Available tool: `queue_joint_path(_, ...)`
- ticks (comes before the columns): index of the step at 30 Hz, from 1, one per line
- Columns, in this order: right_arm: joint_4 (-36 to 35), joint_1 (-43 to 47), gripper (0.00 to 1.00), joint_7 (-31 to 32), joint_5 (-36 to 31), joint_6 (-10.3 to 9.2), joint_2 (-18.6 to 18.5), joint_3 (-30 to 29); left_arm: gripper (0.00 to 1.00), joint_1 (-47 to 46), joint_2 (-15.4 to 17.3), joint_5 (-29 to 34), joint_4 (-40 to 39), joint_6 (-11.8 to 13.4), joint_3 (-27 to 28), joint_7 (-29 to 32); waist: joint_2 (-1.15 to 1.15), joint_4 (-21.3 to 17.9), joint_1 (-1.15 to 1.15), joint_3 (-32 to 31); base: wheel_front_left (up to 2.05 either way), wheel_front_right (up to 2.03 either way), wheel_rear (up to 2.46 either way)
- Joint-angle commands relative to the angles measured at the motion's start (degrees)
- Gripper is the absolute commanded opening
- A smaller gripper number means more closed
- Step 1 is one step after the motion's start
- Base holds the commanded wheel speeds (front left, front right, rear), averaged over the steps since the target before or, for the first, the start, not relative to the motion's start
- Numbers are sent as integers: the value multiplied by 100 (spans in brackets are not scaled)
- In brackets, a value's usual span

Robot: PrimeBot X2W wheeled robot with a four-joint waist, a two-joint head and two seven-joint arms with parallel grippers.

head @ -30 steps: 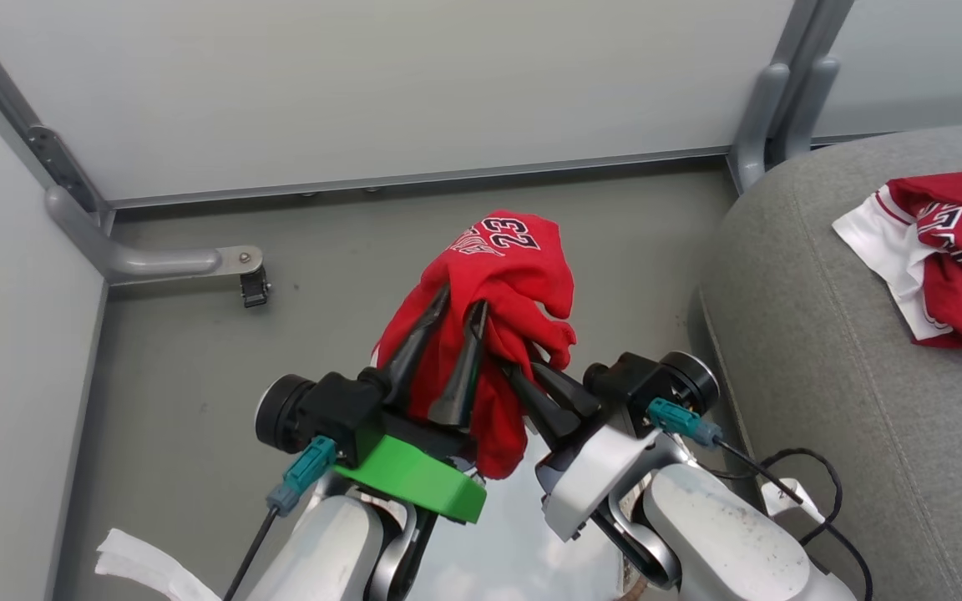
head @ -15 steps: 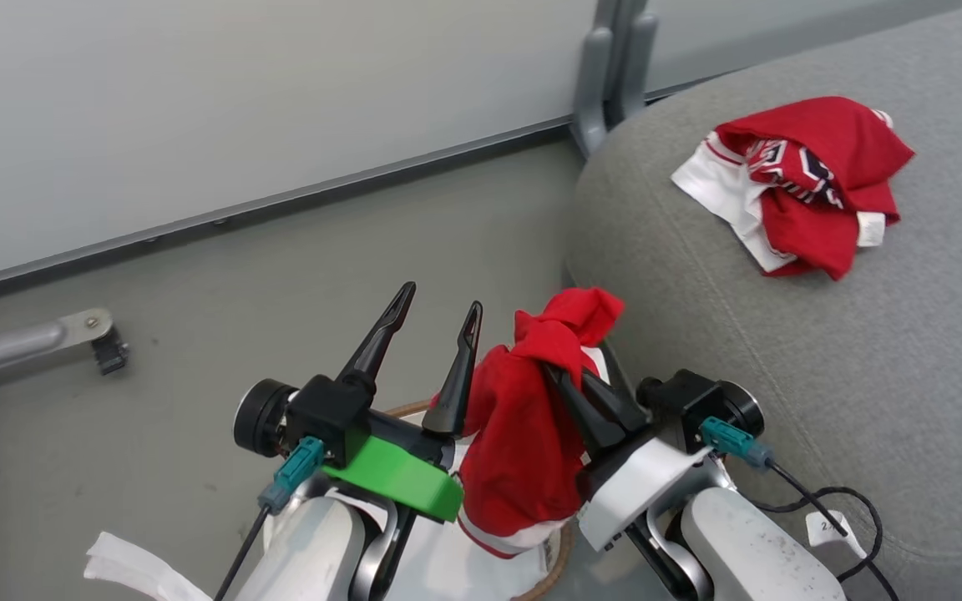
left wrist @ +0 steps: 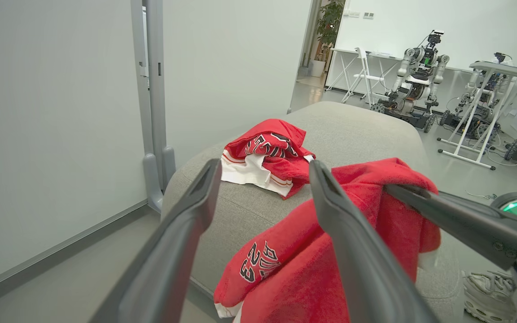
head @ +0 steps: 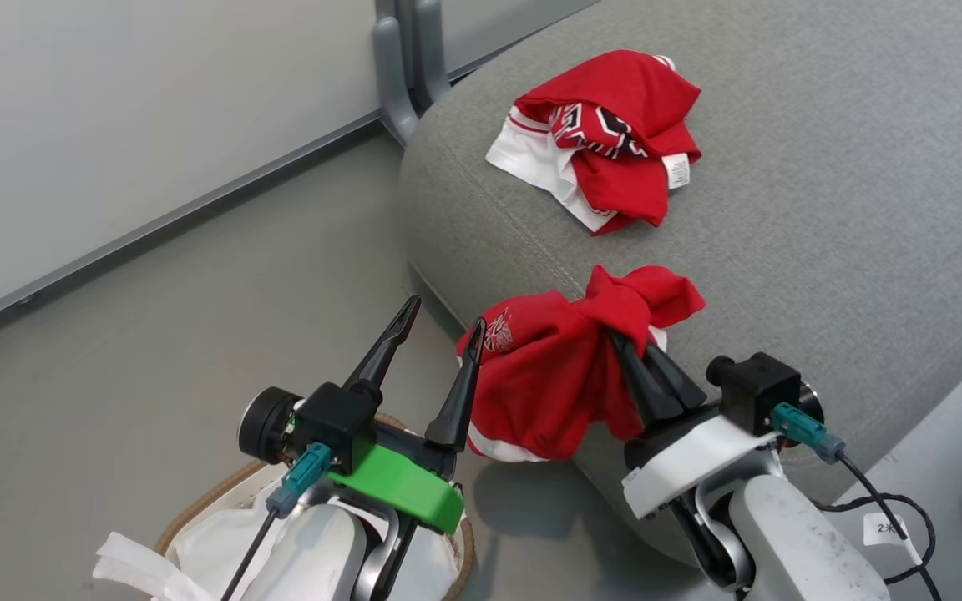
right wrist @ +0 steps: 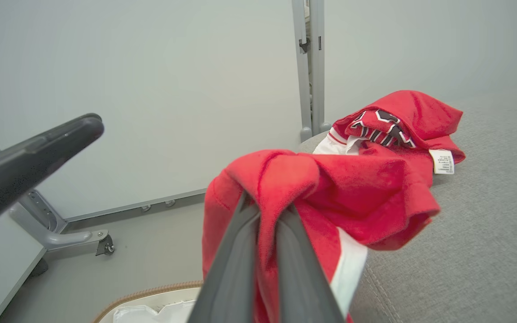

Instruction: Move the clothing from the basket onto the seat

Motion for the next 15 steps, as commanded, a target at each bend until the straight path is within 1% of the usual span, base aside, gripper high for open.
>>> queue_joint_path(1,-44,-66,0,-11,-67,-7,-7,-97,100,-41,27,46,27,-15,-1,5,0,-352,0,183,0,0,0)
queue_joint_path(6,-140,-544,0,-11,-290,-7,-69,-313,100,-173,29,107,41,-41,9,5,0,-358,0,362,0,0,0)
queue_joint_path(8,-202,-903,0,-11,-344,-8,-190,-430,100,-201,29,136,45,-45,39,5,0,-339,0,463,0,0,0)
queue_joint_path(11,-338,-1527,0,-11,-399,-7,-374,-827,100,-287,28,185,69,-52,54,5,0,-224,0,653,0,0,0)
queue_joint_path(15,-342,-2361,0,-11,-614,-8,-736,-1244,100,-392,28,271,134,-69,33,5,0,-29,0,913,0,0,0)
